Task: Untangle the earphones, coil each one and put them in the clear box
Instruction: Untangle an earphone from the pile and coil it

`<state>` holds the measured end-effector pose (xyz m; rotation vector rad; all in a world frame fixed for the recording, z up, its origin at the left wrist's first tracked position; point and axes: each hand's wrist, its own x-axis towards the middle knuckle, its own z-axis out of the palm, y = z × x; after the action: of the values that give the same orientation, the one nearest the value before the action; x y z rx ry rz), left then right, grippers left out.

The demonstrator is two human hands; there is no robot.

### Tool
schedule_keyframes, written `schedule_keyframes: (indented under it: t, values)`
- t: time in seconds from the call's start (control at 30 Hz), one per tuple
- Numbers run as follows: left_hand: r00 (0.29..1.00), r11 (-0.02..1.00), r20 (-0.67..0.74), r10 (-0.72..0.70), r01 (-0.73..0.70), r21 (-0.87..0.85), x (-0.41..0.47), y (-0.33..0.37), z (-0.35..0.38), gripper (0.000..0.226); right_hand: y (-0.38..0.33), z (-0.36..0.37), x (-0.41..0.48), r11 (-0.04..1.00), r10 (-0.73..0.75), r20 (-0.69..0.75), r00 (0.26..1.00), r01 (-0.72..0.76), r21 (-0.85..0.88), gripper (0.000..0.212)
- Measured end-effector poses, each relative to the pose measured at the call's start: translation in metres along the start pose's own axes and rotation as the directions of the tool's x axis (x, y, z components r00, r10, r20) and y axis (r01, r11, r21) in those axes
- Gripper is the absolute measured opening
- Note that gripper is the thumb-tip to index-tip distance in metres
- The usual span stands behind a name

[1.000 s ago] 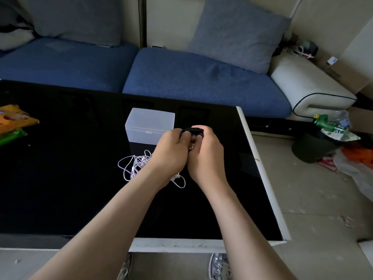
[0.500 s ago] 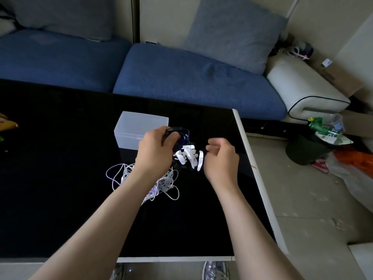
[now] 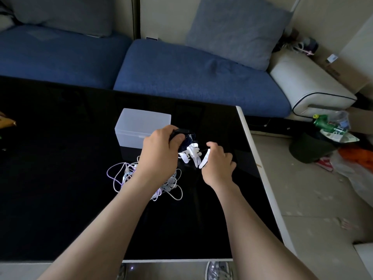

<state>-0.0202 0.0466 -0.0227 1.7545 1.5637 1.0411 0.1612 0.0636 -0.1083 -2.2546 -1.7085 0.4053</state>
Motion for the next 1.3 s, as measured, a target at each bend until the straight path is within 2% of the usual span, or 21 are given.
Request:
schedule_keyframes:
  t: [0.2, 0.3, 0.4, 0.57, 0.67, 0.73, 0.8, 0.87, 0.97, 1.07, 1.17, 1.3]
  values:
    - [0.999, 1.0, 0.036, 0.007, -0.008, 0.018, -0.002, 0.002, -0.001, 0.018, 0.004, 0.001, 0.005, 0.985, 0.061, -0.017, 0.998, -0.063, -0.161, 0.049]
    - [0.999, 1.0, 0.052, -0.007, 0.006, 0.027, -0.003, 0.001, -0.003, 0.018, 0.014, 0.003, 0.003, 0.998, 0.057, -0.042, 0.997, -0.059, -0.027, 0.04]
    - [0.998, 0.999, 0.057, -0.028, 0.025, 0.043, -0.004, 0.0, -0.007, 0.019, 0.02, -0.002, -0.001, 0.997, 0.045, -0.074, 0.996, -0.041, 0.064, 0.036]
    - [0.998, 0.998, 0.052, -0.033, 0.03, 0.058, -0.004, -0.001, -0.012, 0.022, 0.024, -0.019, -0.007, 0.997, 0.033, -0.118, 0.992, -0.023, 0.078, 0.042]
    - [0.998, 0.997, 0.054, -0.043, 0.039, 0.064, -0.006, 0.0, -0.014, 0.022, 0.018, -0.038, -0.017, 1.0, -0.007, -0.059, 0.998, 0.007, -0.003, 0.03]
    - [0.997, 0.997, 0.055, -0.051, 0.047, 0.06, -0.008, 0.002, -0.015, 0.022, 0.013, -0.051, -0.024, 1.0, -0.001, -0.055, 0.999, 0.0, -0.02, 0.03]
    - [0.997, 0.997, 0.052, -0.053, 0.05, 0.053, -0.012, 0.005, -0.016, 0.023, 0.008, -0.062, -0.031, 0.999, -0.001, -0.099, 0.995, 0.005, 0.05, 0.047]
    - [0.997, 0.997, 0.042, -0.069, 0.069, 0.023, -0.015, 0.008, -0.017, 0.023, 0.002, -0.072, -0.038, 0.98, -0.026, -0.136, 0.99, 0.052, 0.193, 0.057]
    - [0.992, 0.99, 0.035, -0.121, 0.123, -0.063, -0.02, 0.013, -0.017, 0.024, -0.019, -0.089, -0.053, 0.892, -0.095, -0.174, 0.98, 0.161, 0.423, 0.059]
    - [0.99, 0.985, 0.027, -0.139, 0.141, -0.104, -0.023, 0.018, -0.016, 0.027, -0.04, -0.103, -0.069, 0.798, -0.128, -0.179, 0.976, 0.208, 0.565, 0.073]
    - [0.986, 0.978, 0.015, -0.165, 0.166, -0.125, -0.025, 0.02, -0.016, 0.025, -0.053, -0.108, -0.088, 0.715, -0.118, -0.123, 0.985, 0.17, 0.678, 0.07]
    - [0.977, 0.957, 0.013, -0.213, 0.211, -0.2, -0.025, 0.019, -0.015, 0.029, -0.06, -0.11, -0.104, 0.612, 0.037, -0.123, 0.992, 0.075, 0.787, 0.05]
